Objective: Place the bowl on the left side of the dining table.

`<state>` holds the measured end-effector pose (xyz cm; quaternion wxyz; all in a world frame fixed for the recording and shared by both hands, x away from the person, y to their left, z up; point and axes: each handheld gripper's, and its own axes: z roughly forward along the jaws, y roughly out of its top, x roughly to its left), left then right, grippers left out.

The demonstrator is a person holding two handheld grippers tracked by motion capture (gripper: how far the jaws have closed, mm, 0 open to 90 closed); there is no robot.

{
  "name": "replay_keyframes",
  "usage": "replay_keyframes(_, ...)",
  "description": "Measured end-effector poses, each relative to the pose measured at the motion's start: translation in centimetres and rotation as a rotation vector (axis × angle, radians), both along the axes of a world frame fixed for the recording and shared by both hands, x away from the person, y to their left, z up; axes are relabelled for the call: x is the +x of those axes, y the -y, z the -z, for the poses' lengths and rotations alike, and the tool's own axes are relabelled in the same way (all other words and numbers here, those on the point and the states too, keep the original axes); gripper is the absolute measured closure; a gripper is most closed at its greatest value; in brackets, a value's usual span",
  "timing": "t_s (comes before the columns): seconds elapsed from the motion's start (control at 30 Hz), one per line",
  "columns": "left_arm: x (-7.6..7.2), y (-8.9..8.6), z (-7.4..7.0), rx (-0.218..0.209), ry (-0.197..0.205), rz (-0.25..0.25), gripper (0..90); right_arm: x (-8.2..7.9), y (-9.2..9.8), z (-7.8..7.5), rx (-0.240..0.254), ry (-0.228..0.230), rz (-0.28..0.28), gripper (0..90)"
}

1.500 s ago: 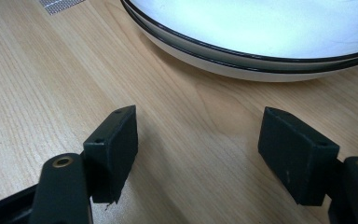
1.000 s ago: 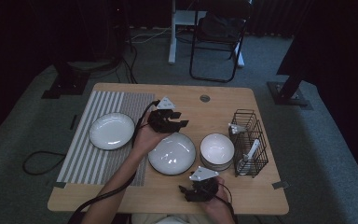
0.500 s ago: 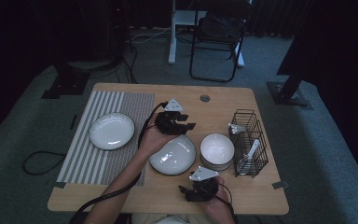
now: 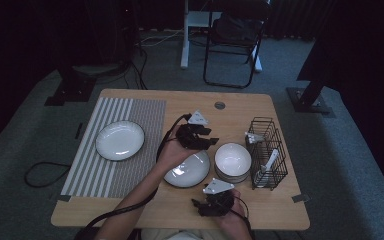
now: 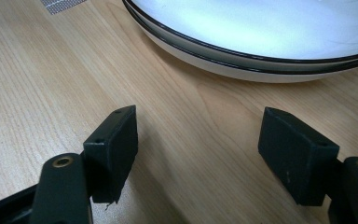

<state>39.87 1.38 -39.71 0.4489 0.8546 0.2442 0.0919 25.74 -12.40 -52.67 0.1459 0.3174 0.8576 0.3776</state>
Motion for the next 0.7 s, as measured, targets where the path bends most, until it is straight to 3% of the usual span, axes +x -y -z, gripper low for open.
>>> replay_keyframes(0.53, -0.4, 2.7, 1.6, 0.045, -0.04, 0.059, 54.4, 0.0, 0.0, 0.0, 0.0, -0.001, -0.002, 28.0)
replay_keyframes(0.7, -0.1, 3.6, 2.5, 0.071, -0.069, 0.063, 57.3, 0.0, 0.0, 0.0, 0.002, -0.001, -0.002, 28.1)
